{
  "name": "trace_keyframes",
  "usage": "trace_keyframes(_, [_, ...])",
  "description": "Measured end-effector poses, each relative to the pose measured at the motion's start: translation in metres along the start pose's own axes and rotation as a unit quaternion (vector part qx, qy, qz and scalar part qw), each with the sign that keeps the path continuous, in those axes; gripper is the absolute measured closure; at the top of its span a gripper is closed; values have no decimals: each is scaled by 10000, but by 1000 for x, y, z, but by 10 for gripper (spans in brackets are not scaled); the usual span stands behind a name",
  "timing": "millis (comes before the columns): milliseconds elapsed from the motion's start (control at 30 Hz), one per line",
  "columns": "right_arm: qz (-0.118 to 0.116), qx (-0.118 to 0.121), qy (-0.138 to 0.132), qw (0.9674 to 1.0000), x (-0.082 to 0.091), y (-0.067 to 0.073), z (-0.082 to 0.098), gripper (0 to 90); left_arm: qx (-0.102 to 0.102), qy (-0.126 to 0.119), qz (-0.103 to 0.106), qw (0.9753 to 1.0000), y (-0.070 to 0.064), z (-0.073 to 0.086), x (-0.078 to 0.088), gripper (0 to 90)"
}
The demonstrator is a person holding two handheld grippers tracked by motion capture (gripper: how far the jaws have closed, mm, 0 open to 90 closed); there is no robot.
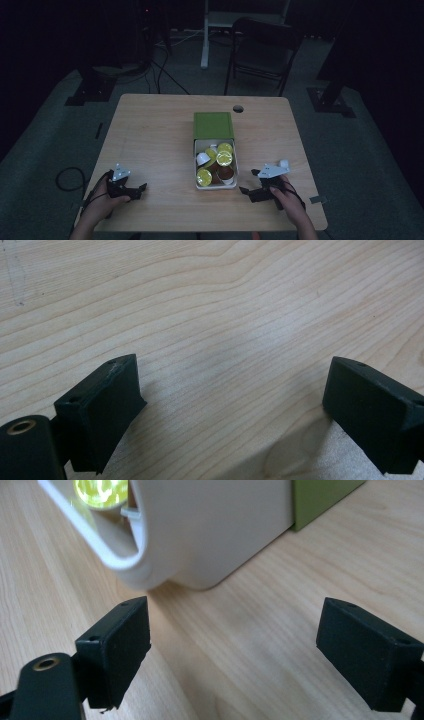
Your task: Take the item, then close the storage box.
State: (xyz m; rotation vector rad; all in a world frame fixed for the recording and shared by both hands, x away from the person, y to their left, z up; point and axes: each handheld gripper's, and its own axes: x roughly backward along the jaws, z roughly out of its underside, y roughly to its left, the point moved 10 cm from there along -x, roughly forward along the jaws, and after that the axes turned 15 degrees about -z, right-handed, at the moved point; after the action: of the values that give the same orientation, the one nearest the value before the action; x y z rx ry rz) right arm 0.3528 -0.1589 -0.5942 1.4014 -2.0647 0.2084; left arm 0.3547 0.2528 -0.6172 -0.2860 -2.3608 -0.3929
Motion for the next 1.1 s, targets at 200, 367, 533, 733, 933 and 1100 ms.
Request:
trace_keyframes(200, [-177, 97, 182, 9996, -7, 5, 5, 136, -223, -66, 222, 9995, -6, 2, 3, 89])
trace_keyframes(367, [-179, 217, 289, 9992, -9, 6, 7, 135, -496, -91, 364, 9981, -15, 2, 8, 89])
trace_keyframes(533, [-173, 194, 304, 9992, -9, 5, 8, 134, -776, -169, 472, 9957, -23, 1, 12, 89])
trace_keyframes(733, [-171, 204, 349, 9990, -9, 5, 10, 134, -1025, -341, 743, 9914, -42, -3, 21, 89])
trace_keyframes(933, [-181, 245, 357, 9989, -8, 7, 8, 133, -1237, -588, 1066, 9848, -65, -13, 33, 89])
trace_keyframes(1100, [-208, 248, 337, 9989, -8, 8, 7, 133, -1429, -678, 1328, 9784, -85, -15, 37, 89])
